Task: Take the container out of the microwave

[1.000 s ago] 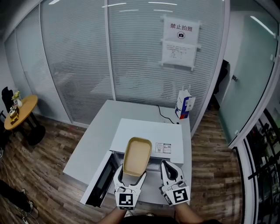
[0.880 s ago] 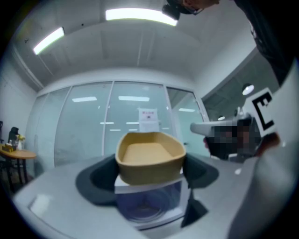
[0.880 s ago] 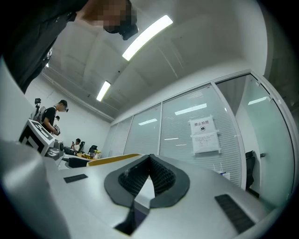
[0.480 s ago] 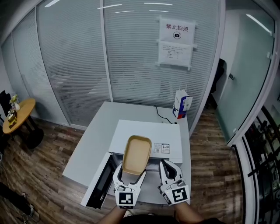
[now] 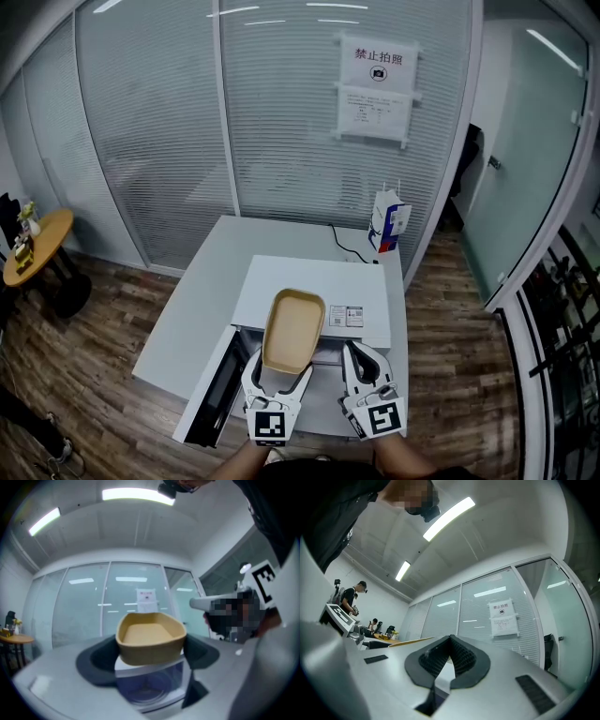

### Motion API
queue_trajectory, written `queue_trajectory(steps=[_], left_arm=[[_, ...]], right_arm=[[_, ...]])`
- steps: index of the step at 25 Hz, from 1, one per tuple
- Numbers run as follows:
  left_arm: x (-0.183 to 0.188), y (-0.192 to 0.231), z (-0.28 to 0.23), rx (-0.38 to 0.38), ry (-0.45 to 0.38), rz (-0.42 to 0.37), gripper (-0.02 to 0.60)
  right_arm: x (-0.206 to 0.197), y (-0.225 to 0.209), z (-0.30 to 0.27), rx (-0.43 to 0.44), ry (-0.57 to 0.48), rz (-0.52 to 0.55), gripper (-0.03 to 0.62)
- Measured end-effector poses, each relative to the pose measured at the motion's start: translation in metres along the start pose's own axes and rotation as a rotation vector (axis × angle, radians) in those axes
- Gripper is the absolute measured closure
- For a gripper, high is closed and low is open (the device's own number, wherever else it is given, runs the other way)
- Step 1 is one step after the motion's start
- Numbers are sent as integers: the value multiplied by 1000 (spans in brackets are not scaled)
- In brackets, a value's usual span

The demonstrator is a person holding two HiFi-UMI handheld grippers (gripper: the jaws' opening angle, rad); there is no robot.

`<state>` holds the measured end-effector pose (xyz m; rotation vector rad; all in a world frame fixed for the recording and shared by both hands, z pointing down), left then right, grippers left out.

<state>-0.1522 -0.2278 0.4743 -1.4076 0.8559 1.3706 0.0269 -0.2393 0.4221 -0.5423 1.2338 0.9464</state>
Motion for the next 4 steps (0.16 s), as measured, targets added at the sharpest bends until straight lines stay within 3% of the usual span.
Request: queue_trajectory(steps=[4], left_arm=[[-2,1,2,0,10,7,149]], right_arm=[[0,1,1,-7,9,7,595]])
Point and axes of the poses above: the fingertips, and each gripper's own axes: z backward along the fingers, y to its left, x out of its top, the point moved 8 cm from there along z, backward along the fingers, and after that the axes turned 1 degree about -z, right-handed, at the moved point
